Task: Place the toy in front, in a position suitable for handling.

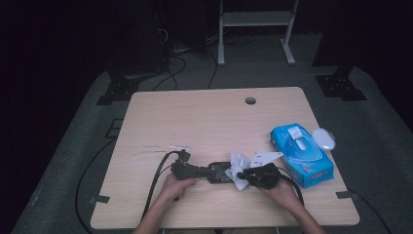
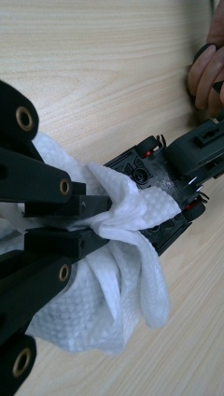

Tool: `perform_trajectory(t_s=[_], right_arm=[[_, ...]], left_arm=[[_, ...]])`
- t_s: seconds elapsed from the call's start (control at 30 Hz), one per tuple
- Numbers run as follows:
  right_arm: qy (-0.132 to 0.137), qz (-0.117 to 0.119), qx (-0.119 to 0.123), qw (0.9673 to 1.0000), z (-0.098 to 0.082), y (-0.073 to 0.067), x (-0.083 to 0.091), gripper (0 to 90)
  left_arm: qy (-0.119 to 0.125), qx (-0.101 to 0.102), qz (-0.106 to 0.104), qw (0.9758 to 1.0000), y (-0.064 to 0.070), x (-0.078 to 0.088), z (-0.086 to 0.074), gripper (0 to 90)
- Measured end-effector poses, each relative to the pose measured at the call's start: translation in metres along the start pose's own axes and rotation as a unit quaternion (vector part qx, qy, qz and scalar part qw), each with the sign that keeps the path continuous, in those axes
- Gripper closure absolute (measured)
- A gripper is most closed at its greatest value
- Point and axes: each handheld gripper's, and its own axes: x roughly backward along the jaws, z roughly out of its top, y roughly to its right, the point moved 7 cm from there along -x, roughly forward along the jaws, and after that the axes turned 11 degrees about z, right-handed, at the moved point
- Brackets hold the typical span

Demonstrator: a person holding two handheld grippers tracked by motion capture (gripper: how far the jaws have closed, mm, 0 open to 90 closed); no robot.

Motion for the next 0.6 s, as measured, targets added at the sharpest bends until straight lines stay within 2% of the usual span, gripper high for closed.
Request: perform_trajectory(t_s=[0.1,0.23,0.4,0.53,0.57,0.6], right_arm=[[-0.001,-0.006,0.003,1.0,-0.0009,0.0012,-0.0001,85.0],[0.001,-0.001,0.0,1.0,-0.0015,0.0007,0.0003,85.3],[0.007,0.001,-0.001,1.0,-0.0024,-0.0003,0.0005,85.4],[0.004,-0.001,0.005,1.0,-0.0022,-0.0033,0.0003,85.4],[0.003,-0.001,0.007,1.0,-0.002,-0.004,0.0003,85.3],[0.002,0.0,0.007,1.0,-0.002,-0.0046,0.0001,85.3]], left_arm=[[0.003,0.002,0.002,1.0,0.0008,-0.0021,0.0024,41.3],[0.01,0.003,0.012,0.9999,0.0021,-0.0056,0.0058,39.4],[0.019,0.001,0.02,0.9996,0.0018,-0.0078,0.0073,40.9],[0.016,-0.019,0.028,0.9993,0.0029,-0.0071,0.0056,42.3],[0.014,-0.033,0.029,0.9989,0.0029,-0.0067,0.0045,42.9],[0.016,-0.037,0.029,0.9988,0.0043,-0.0064,0.0041,43.8]])
